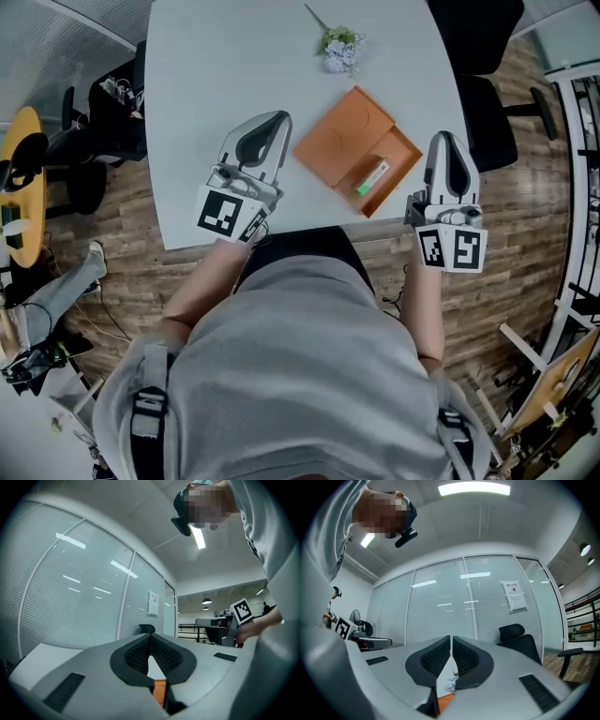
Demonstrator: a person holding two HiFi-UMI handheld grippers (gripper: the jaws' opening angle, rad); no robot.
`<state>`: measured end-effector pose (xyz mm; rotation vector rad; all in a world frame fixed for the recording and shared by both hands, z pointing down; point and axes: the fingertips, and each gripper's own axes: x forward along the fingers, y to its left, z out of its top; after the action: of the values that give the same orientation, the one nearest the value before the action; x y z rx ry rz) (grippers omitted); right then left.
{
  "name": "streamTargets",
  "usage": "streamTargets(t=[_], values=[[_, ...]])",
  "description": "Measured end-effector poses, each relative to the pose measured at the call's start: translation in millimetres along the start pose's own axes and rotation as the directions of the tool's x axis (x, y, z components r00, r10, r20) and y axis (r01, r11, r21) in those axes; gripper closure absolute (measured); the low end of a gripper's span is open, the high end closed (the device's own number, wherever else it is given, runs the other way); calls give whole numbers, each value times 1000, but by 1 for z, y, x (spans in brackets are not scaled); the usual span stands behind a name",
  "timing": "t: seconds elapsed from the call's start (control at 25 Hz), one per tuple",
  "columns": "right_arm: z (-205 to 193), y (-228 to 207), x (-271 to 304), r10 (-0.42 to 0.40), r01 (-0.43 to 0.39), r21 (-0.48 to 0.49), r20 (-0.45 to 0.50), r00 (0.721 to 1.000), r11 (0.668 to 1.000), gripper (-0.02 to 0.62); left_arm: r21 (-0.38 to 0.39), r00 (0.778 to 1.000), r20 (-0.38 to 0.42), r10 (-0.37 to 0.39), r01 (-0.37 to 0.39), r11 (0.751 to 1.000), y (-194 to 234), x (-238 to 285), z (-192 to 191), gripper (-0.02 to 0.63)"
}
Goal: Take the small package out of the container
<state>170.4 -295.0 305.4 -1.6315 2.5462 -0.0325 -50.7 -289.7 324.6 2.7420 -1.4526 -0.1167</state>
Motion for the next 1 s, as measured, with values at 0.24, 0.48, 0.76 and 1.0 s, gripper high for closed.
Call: streamTargets(t=[0.24,0.48,0.76,1.0], values=[[-13,-5,2,-21,21,18,-12,1000,1000,545,-56,982,-103,-158,152,987,-48,24,-48,584],[-37,-21,-7,-60,61,40,-42,997,997,545,-124,939,-169,-299,281,952,-93,42,-100,584],[-64,-33,-21,-88,93,67,-82,993,993,545,-201,845,-353,-401,350,915,-138,58,-189,580],[-84,-40,-26,-98,107,72,-119,988,992,545,-193,797,-439,-414,366,910,-163,78,-230,538]])
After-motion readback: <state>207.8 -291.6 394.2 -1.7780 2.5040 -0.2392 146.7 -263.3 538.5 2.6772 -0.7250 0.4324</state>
